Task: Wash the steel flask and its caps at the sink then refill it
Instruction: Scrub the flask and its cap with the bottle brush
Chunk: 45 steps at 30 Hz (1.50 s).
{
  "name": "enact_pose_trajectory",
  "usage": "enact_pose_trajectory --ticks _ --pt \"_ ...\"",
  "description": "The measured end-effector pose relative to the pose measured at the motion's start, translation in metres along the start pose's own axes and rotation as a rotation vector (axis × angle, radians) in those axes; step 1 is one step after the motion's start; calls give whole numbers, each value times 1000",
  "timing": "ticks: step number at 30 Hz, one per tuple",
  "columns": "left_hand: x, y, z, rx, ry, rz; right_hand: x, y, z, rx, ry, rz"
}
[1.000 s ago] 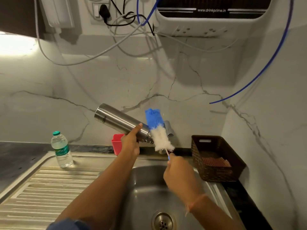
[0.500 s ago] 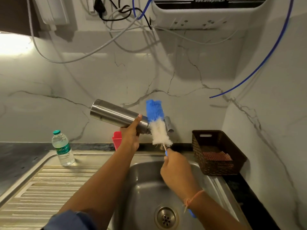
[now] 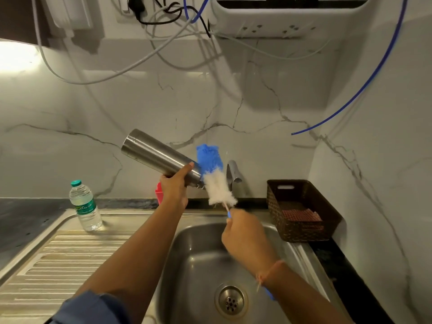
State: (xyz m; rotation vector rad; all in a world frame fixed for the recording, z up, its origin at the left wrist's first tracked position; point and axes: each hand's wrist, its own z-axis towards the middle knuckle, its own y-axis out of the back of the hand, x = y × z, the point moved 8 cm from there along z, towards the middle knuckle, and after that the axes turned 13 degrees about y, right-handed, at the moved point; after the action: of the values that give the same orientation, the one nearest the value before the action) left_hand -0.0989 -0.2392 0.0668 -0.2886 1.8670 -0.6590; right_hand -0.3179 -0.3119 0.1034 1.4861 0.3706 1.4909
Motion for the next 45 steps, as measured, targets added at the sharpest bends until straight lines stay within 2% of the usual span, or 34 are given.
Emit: enact_pose_trajectory --ticks 3,5,10,12,16,18,21,23,27,35,37,41,45 --pt "8 -5 -3 117 41 -6 -15 11 23 -46 -63 76" --pt "12 -6 -3 138 49 53 -19 14 30 -63 -69 112" --pt "2 7 4 24 0 180 -9 -14 3 11 8 68" --pt "0 6 3 32 6 200 -12 -17 4 7 -11 60" --pt "1 -6 -3 156 33 217 -33 -6 33 9 -13 189" --pt "1 -14 -8 234 63 178 -50 -5 39 26 -55 344" --pt "4 -26 -16 323 128 24 -63 -17 30 27 -158 590" --pt "6 -31 -17 340 146 -78 -60 -33 20 22 -177 652" --pt "4 -25 -12 256 54 -50 -52 -47 11 -70 -224 776" --pt "2 -10 -15 28 -133 171 -38 -45 3 51 -411 1087" --pt "0 -12 -17 15 -148 225 -35 -42 8 66 -463 1153" --pt "5 -24 -21 93 -164 245 -34 -34 24 47 -512 1190" --pt "0 -15 -20 -13 -174 289 -34 -27 21 75 -524 1169"
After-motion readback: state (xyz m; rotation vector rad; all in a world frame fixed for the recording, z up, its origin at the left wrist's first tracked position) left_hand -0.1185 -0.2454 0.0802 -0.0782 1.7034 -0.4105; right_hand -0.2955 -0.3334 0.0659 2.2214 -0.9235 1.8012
